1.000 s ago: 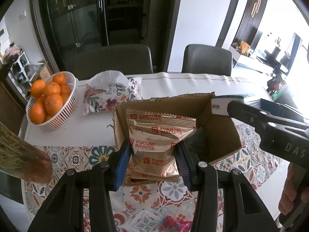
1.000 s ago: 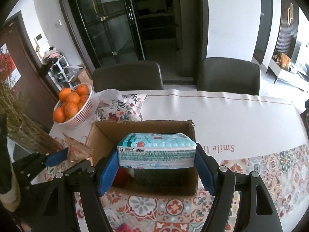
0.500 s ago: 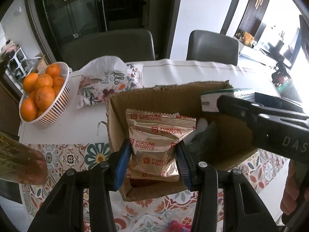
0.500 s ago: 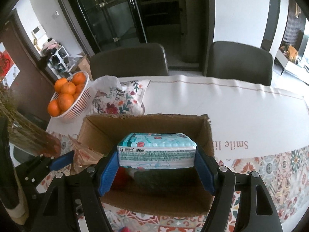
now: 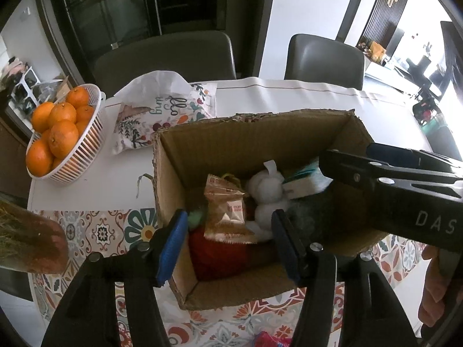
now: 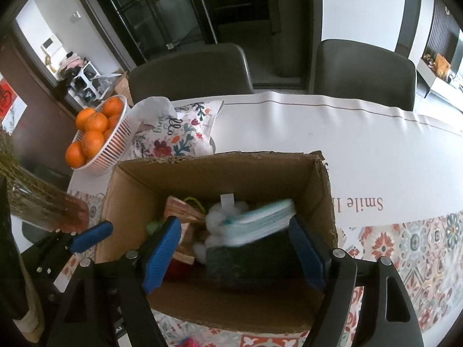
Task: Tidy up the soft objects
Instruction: 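Open both grippers to drop the wipes and biscuits into the box, then move both grippers back toward the red candy packets on the runner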
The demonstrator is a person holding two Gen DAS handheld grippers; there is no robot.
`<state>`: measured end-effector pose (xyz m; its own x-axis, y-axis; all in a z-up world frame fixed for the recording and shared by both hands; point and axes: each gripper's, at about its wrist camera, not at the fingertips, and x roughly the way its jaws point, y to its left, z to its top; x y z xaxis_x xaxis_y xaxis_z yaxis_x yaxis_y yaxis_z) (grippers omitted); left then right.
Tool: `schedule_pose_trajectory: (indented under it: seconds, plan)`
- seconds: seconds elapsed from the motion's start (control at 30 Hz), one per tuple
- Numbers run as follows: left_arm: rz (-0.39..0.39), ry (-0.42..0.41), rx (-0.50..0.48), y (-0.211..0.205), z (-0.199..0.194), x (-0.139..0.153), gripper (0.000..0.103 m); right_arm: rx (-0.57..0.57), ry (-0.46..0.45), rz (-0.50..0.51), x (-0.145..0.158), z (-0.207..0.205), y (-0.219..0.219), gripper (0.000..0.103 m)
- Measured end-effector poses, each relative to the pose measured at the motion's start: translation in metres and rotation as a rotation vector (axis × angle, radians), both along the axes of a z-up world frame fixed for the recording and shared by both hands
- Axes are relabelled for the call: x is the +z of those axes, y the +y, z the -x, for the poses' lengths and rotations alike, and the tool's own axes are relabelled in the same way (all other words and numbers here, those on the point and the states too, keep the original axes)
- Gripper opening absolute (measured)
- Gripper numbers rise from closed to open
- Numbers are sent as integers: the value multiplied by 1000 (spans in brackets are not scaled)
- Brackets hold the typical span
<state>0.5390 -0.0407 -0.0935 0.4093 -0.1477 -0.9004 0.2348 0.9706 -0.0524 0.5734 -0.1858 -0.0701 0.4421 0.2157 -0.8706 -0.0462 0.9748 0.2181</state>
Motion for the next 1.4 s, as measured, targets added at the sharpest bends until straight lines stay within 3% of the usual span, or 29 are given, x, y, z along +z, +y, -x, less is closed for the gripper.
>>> schedule_pose_trajectory:
  seconds: [0.3, 0.8, 1.1, 1.4]
  plan:
    - [5, -29, 15, 6, 17, 12, 62, -16, -53, 62, 15, 21, -3, 78]
    - [-2, -139, 10, 11, 83, 51, 66, 14, -178, 94, 57, 91, 4, 78]
    - [9, -136, 15, 14, 122, 52, 66, 23, -230, 127, 66, 140, 6, 78]
    - [10, -114, 26, 18, 160, 40, 66, 2, -234, 143, 56, 181, 4, 78]
